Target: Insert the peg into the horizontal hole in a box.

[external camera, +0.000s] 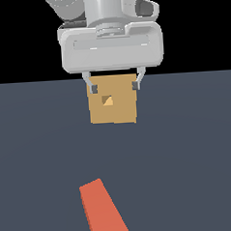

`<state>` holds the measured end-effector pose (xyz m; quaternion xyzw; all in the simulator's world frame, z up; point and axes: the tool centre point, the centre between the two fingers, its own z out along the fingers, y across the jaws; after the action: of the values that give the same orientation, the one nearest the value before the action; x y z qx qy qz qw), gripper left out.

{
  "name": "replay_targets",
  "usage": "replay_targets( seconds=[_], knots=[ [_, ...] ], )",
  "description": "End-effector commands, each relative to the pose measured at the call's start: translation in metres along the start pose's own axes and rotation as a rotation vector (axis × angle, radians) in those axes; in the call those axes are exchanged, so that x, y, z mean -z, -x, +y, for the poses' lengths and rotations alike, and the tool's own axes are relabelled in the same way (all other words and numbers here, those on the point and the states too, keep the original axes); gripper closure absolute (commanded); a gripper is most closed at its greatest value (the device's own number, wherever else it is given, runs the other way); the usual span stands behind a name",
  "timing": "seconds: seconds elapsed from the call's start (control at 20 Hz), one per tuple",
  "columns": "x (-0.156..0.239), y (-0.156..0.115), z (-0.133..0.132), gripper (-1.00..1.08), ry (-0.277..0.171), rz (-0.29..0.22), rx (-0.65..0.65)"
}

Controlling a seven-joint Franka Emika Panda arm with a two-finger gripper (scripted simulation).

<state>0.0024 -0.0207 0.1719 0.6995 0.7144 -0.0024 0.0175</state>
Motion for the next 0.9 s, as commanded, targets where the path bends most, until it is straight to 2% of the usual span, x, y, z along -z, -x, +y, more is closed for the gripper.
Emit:
replay_targets(
  seconds=[0.0, 0.45, 0.85],
  knots=[
    [0.0, 0.0, 0.0, -0.92, 0.0, 0.0, 0.0],
    [-0.006, 0.015, -0.003, -0.92, -0.001, 0.002, 0.027],
    [-0.022, 0.052, -0.009, -0.92, -0.003, 0.007, 0.095]
  ],
)
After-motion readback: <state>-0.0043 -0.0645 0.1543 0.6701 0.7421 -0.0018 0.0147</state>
